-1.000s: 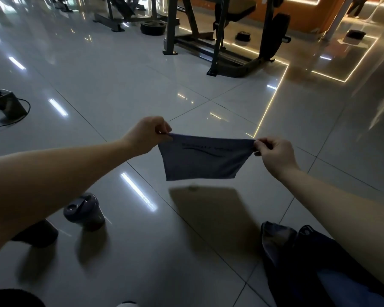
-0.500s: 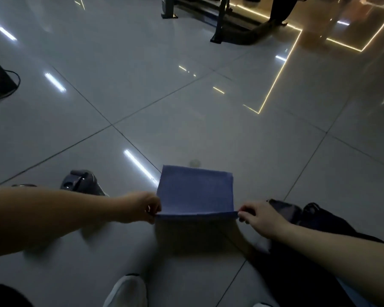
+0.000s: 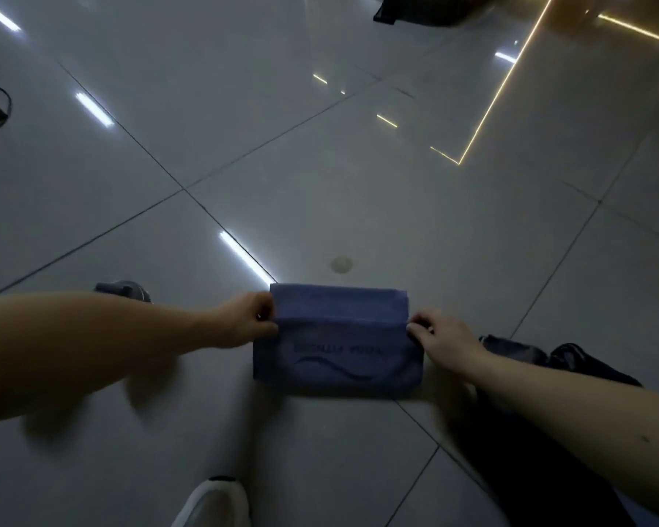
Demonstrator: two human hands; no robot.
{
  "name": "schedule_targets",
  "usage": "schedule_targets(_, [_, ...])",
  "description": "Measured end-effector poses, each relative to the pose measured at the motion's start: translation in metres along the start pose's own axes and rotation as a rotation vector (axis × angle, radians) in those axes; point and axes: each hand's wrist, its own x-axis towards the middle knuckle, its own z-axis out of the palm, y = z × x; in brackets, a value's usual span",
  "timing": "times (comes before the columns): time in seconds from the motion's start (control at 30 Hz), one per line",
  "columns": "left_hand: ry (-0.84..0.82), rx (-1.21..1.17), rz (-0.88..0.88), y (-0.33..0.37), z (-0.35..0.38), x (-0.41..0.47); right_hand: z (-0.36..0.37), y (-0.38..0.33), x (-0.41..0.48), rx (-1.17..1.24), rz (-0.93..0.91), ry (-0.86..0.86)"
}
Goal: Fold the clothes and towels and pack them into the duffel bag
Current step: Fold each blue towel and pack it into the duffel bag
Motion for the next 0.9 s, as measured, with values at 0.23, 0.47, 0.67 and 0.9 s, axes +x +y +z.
schedule_targets(0.23, [0.278,-0.126,-0.164,-0.013,0.011,0.063,0.009,0.001,0.077,0.078,0.027,0.13])
schedule_targets(0.47, [0.415,-0.244,-0.244,-0.029,0.035,0.097,0.035,0.025,0.114,0.153,0.131,0.192])
schedule_targets(0.67, [0.564,-0.092,-0.249,-0.025,0.054,0.091,0.05,0.014,0.1,0.237,0.15,0.398])
schedule_targets(0.9, [0.394,0.307,-0.028,0.002,0.109,0.053,0.125,0.026,0.035,-0.42,-0.336,0.261])
